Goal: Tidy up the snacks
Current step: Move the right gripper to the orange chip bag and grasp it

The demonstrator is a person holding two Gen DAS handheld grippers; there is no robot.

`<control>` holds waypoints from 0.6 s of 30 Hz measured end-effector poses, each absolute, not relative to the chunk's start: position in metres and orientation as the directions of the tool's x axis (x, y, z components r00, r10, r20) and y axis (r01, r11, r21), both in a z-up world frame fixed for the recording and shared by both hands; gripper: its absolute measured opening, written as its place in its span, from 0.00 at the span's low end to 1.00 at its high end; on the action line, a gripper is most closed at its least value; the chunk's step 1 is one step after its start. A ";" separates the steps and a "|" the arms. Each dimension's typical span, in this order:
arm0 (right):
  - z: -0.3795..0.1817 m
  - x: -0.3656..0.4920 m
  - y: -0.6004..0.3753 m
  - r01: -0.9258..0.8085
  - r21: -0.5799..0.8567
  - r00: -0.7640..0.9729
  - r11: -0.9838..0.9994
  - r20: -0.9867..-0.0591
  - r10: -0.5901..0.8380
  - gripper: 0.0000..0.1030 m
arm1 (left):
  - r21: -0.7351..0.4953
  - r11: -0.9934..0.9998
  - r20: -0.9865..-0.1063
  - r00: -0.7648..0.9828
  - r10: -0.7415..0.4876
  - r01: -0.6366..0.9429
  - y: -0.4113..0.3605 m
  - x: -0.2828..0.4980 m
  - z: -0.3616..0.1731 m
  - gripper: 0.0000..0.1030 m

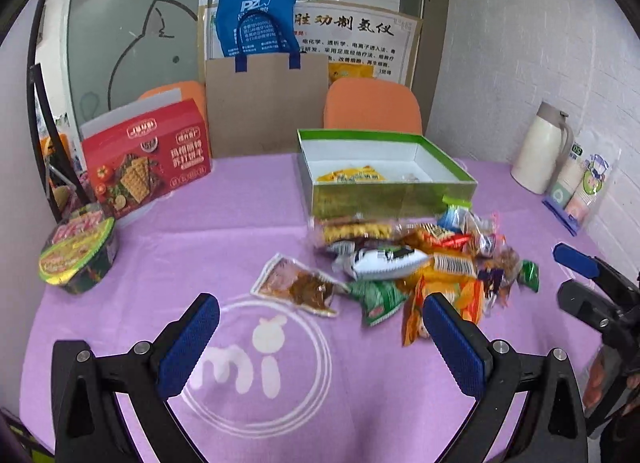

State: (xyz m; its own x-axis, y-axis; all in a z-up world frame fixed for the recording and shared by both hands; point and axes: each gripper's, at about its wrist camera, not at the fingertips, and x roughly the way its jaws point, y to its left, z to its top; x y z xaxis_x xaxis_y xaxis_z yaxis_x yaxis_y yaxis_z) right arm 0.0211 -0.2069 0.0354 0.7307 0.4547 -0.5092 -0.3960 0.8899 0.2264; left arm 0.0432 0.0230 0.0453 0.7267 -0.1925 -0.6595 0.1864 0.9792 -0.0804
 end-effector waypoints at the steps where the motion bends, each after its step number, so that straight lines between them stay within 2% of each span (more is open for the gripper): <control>1: 0.026 0.020 -0.205 -0.390 0.216 0.723 0.895 -0.530 0.443 1.00 | -0.085 0.979 -0.671 0.715 -0.195 0.187 0.025 0.040 0.038 1.00; 4: 0.005 0.023 -0.199 -0.388 0.204 0.693 0.899 -0.578 0.431 1.00 | -0.084 0.978 -0.693 0.694 -0.195 0.190 0.026 0.030 0.024 1.00; 11: 0.003 0.057 -0.182 -0.388 0.150 0.694 0.909 -0.601 0.396 0.97 | -0.089 0.977 -0.696 0.689 -0.199 0.193 0.027 0.019 0.017 1.00; 14: -0.009 0.070 -0.170 -0.421 0.113 0.666 0.900 -0.635 0.392 0.88 | -0.073 0.979 -0.697 0.693 -0.187 0.191 0.026 0.018 0.018 1.00; 16: -0.021 0.076 -0.168 -0.424 0.116 0.626 0.898 -0.679 0.383 0.77 | -0.068 0.978 -0.699 0.691 -0.186 0.195 0.025 0.018 0.017 1.00; 18: -0.029 0.071 -0.171 -0.438 0.215 0.550 0.873 -0.704 0.450 0.73 | -0.063 0.977 -0.699 0.690 -0.188 0.202 0.024 0.019 0.018 1.00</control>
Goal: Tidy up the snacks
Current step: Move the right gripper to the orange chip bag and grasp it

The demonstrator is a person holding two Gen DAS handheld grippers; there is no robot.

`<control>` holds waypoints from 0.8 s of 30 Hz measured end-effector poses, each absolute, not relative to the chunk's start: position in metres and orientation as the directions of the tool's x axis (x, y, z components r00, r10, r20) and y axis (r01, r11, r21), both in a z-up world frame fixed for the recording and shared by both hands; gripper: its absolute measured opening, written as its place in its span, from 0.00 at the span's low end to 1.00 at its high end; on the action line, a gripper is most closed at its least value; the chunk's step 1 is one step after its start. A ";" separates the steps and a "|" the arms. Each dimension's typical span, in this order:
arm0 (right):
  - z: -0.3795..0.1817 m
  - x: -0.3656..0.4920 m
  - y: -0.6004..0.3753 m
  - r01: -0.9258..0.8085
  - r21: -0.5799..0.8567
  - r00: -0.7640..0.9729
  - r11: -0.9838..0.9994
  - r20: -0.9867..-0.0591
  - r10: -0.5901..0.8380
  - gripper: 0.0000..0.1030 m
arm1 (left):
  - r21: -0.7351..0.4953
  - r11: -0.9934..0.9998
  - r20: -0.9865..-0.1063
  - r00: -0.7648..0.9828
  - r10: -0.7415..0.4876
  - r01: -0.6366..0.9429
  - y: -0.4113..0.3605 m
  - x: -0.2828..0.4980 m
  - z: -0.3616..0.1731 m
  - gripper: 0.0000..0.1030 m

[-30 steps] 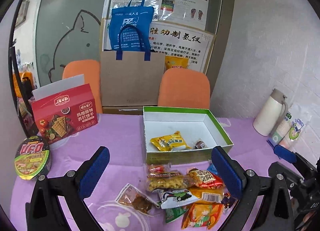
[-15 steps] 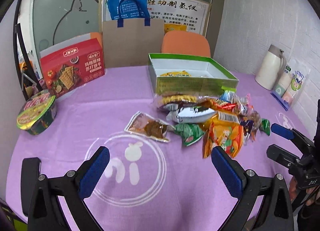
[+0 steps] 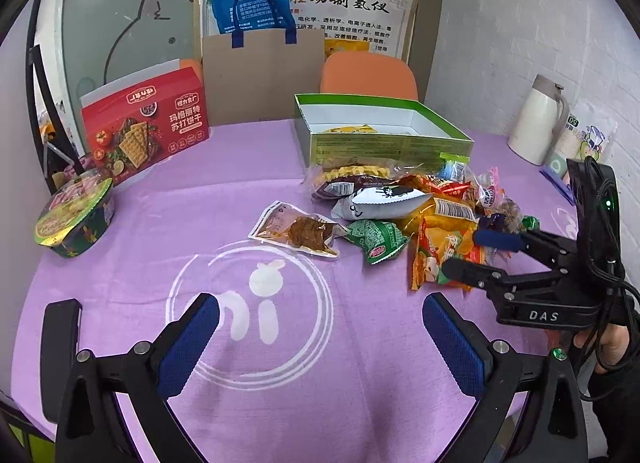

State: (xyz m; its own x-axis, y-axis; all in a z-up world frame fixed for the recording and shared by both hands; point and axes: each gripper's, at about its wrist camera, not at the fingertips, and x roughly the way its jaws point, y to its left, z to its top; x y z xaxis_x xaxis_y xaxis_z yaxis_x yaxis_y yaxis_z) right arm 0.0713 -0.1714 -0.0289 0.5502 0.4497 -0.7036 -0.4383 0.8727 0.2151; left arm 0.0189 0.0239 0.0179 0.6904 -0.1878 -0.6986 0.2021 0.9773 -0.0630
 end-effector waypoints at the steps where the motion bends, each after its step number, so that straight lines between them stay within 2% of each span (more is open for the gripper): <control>1: -0.030 0.067 -0.174 -0.459 0.278 0.510 0.844 -0.695 0.507 0.73 | -0.060 0.977 -0.698 0.691 -0.189 0.206 0.023 0.020 0.018 1.00; 2: -0.030 0.061 -0.175 -0.476 0.310 0.488 0.823 -0.686 0.540 0.73 | -0.057 0.976 -0.698 0.691 -0.189 0.209 0.022 0.021 0.018 1.00; 8: -0.013 0.064 -0.168 -0.508 0.180 0.554 0.842 -0.681 0.480 0.73 | -0.054 0.977 -0.694 0.696 -0.185 0.206 0.017 0.028 0.021 1.00; 13: -0.028 0.090 -0.158 -0.511 0.191 0.505 0.838 -0.722 0.472 0.73 | -0.040 0.980 -0.701 0.694 -0.165 0.193 0.021 0.024 0.020 1.00; 19: -0.045 0.072 -0.170 -0.485 0.252 0.469 0.838 -0.734 0.492 0.73 | -0.060 0.979 -0.711 0.681 -0.177 0.193 0.022 0.031 0.014 1.00; 24: -0.045 0.083 -0.167 -0.468 0.229 0.474 0.854 -0.750 0.461 0.73 | -0.084 0.974 -0.712 0.671 -0.207 0.211 0.011 0.036 0.013 1.00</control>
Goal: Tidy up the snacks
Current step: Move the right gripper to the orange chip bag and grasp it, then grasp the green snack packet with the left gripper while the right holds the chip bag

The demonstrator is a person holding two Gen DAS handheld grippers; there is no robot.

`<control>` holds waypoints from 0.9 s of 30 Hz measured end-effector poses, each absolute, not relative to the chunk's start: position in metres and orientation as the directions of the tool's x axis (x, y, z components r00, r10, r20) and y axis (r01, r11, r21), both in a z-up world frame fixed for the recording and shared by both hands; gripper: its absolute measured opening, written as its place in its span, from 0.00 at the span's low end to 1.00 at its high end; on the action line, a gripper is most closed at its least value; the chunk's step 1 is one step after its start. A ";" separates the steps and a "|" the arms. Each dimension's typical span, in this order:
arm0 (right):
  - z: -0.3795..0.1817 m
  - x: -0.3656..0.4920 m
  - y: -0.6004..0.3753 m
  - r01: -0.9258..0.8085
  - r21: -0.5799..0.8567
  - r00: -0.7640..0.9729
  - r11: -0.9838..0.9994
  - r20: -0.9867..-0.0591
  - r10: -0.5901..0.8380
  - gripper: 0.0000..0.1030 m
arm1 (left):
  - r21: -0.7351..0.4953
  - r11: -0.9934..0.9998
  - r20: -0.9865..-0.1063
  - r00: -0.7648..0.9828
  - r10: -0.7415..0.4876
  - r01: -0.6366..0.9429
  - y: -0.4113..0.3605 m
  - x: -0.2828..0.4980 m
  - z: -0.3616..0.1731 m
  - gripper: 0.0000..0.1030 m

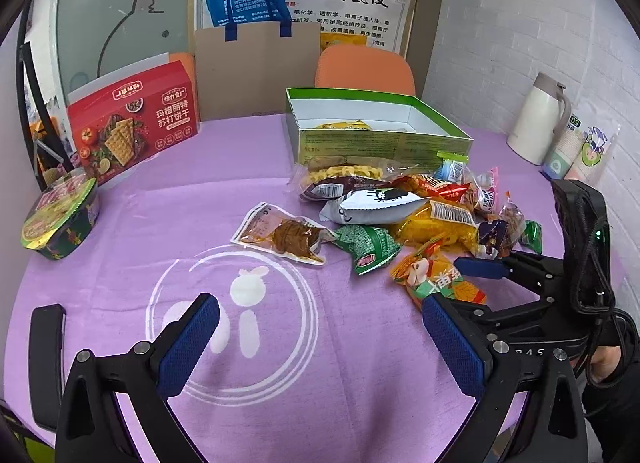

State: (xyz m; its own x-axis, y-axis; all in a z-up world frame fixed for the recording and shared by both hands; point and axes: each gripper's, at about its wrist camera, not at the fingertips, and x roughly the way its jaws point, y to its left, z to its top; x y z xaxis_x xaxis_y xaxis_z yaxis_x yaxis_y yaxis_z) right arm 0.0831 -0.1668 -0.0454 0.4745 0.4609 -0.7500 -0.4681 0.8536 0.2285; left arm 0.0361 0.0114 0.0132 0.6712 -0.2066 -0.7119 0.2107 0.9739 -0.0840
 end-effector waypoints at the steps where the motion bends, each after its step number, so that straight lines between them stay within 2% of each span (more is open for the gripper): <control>1: -0.046 0.085 -0.165 -0.466 0.231 0.473 0.854 -0.751 0.461 0.73 | -0.086 0.973 -0.711 0.671 -0.210 0.213 0.010 0.036 0.013 1.00; 3: -0.046 0.083 -0.161 -0.470 0.193 0.491 0.861 -0.753 0.437 0.70 | -0.091 0.972 -0.711 0.669 -0.215 0.215 0.008 0.037 0.013 1.00; 4: -0.047 0.081 -0.159 -0.465 0.164 0.505 0.870 -0.758 0.413 0.55 | -0.092 0.972 -0.714 0.666 -0.214 0.214 0.007 0.039 0.012 1.00; 8: -0.046 0.070 -0.170 -0.450 0.181 0.510 0.874 -0.752 0.418 0.49 | -0.103 0.970 -0.722 0.655 -0.224 0.218 -0.002 0.051 0.008 1.00; 11: -0.043 0.060 -0.187 -0.413 0.222 0.527 0.883 -0.732 0.431 0.48 | -0.103 0.967 -0.711 0.662 -0.235 0.233 -0.013 0.066 0.003 1.00; 13: -0.041 0.056 -0.195 -0.393 0.244 0.534 0.887 -0.725 0.436 0.48 | -0.076 0.969 -0.708 0.671 -0.217 0.233 -0.022 0.080 -0.003 0.94; 15: -0.040 0.053 -0.199 -0.381 0.250 0.538 0.890 -0.723 0.434 0.48 | -0.066 0.968 -0.722 0.659 -0.213 0.241 -0.032 0.095 -0.011 0.75; 17: -0.041 0.052 -0.203 -0.372 0.255 0.537 0.893 -0.725 0.431 0.48 | -0.092 0.963 -0.743 0.626 -0.236 0.253 -0.039 0.110 -0.019 0.66; 25: -0.045 0.054 -0.203 -0.362 0.246 0.532 0.899 -0.737 0.416 0.49 | -0.143 0.967 -0.776 0.583 -0.241 0.209 -0.048 0.133 -0.033 0.66; 27: -0.044 0.053 -0.201 -0.370 0.237 0.535 0.898 -0.736 0.414 0.49 | -0.144 0.965 -0.776 0.580 -0.247 0.218 -0.048 0.131 -0.032 0.58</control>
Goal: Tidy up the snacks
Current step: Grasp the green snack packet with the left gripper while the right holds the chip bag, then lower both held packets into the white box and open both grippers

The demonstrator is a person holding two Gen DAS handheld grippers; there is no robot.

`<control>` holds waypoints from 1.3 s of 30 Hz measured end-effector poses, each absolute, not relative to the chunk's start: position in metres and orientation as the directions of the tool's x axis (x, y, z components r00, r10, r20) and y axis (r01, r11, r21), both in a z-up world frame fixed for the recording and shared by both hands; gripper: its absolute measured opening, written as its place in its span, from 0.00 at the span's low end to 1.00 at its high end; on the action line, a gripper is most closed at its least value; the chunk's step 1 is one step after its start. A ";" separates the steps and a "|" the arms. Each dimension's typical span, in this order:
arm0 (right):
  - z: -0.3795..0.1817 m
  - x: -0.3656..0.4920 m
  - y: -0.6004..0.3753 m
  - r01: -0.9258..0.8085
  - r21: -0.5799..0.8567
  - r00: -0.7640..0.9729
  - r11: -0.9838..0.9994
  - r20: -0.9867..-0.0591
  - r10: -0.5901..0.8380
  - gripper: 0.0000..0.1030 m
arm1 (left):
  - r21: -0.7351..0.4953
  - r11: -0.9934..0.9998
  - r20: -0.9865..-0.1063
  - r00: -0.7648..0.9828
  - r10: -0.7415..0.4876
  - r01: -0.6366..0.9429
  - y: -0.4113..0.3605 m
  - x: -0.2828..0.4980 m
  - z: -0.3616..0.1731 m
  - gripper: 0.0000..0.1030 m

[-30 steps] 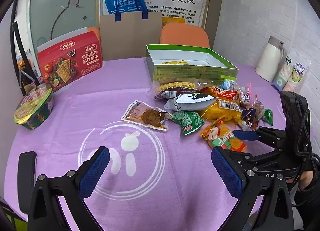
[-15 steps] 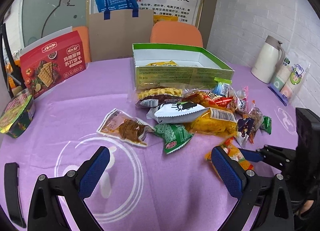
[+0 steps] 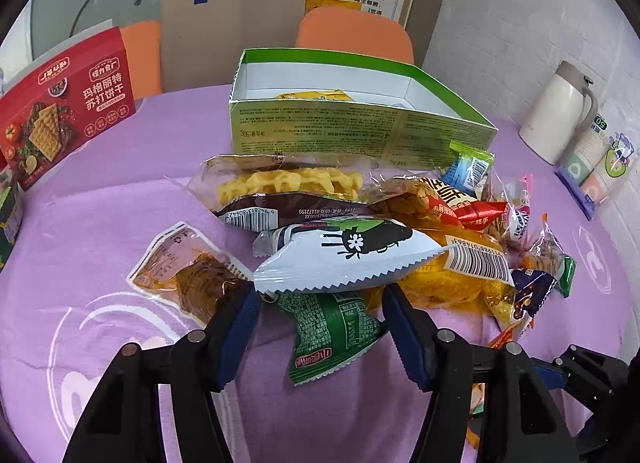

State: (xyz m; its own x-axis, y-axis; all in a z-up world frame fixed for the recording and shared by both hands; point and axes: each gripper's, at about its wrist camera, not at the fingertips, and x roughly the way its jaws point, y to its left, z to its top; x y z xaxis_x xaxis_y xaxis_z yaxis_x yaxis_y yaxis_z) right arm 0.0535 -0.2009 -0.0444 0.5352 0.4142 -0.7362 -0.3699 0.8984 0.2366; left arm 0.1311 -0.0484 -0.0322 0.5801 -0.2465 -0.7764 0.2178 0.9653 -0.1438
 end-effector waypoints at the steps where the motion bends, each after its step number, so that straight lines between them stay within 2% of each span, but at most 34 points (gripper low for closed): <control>1: -0.044 0.054 -0.199 -0.373 0.236 0.535 0.897 -0.735 0.416 0.49 | -0.138 0.966 -0.778 0.579 -0.244 0.221 -0.049 0.130 -0.032 0.58; 5: -0.045 0.058 -0.191 -0.385 0.217 0.532 0.897 -0.742 0.408 0.51 | -0.126 0.971 -0.776 0.589 -0.224 0.203 -0.049 0.126 -0.036 0.62; 9: -0.045 0.055 -0.187 -0.394 0.173 0.539 0.902 -0.752 0.380 0.51 | -0.150 0.964 -0.782 0.571 -0.251 0.219 -0.048 0.129 -0.040 0.62; 16: -0.047 0.057 -0.186 -0.385 0.164 0.546 0.908 -0.753 0.367 0.49 | -0.079 0.967 -0.792 0.574 -0.208 0.242 -0.060 0.131 -0.044 0.62; 18: -0.046 0.056 -0.185 -0.385 0.163 0.545 0.908 -0.754 0.367 0.48 | -0.087 0.963 -0.792 0.569 -0.222 0.254 -0.060 0.130 -0.043 0.46; 21: -0.044 0.055 -0.185 -0.388 0.174 0.539 0.905 -0.754 0.376 0.44 | -0.110 0.960 -0.787 0.568 -0.242 0.256 -0.056 0.126 -0.041 0.41; 30: -0.011 0.041 -0.191 -0.421 0.203 0.578 0.884 -0.691 0.434 0.42 | -0.178 0.951 -0.771 0.564 -0.295 0.255 -0.037 0.112 -0.023 0.39; 39: 0.028 0.052 -0.209 -0.409 0.217 0.649 0.886 -0.613 0.450 0.42 | -0.171 0.939 -0.712 0.622 -0.326 0.297 -0.018 0.103 0.026 0.38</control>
